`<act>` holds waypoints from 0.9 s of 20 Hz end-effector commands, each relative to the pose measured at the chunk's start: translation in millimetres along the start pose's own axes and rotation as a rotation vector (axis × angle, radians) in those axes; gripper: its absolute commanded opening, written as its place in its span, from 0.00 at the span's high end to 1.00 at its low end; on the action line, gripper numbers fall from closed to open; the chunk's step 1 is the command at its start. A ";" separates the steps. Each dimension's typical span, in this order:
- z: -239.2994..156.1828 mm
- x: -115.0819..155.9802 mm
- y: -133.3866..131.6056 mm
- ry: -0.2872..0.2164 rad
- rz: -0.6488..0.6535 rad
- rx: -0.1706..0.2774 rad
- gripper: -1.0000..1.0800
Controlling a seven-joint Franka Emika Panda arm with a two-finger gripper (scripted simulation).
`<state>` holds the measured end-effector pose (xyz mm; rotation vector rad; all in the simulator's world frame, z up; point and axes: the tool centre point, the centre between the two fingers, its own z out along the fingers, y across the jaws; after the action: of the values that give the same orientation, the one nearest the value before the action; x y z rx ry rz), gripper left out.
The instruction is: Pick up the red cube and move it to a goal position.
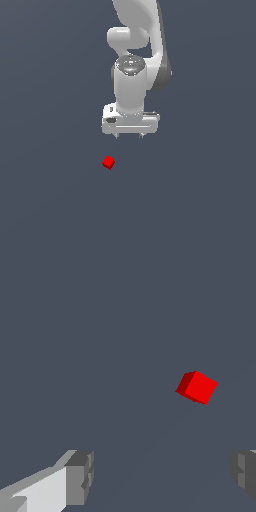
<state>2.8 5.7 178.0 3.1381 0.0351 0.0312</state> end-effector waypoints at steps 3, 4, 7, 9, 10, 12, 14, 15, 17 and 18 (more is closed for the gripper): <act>1.0 0.4 0.5 0.000 0.003 0.000 0.04; 2.2 0.8 1.2 0.000 0.007 0.000 0.04; 8.6 3.3 4.6 -0.001 0.026 -0.001 0.04; 15.3 5.8 8.3 -0.002 0.046 -0.001 0.04; 19.4 7.3 10.5 -0.002 0.059 -0.001 0.04; 29.0 10.7 15.9 -0.004 0.088 -0.002 0.04; 40.5 14.5 22.5 -0.005 0.123 -0.002 0.04; 47.0 16.5 26.3 -0.006 0.143 -0.003 0.04; 61.4 20.8 34.8 -0.007 0.187 -0.003 0.04; 69.3 23.0 39.6 -0.008 0.211 -0.004 0.04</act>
<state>24.9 -26.6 120.8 3.1281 -0.2410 0.0214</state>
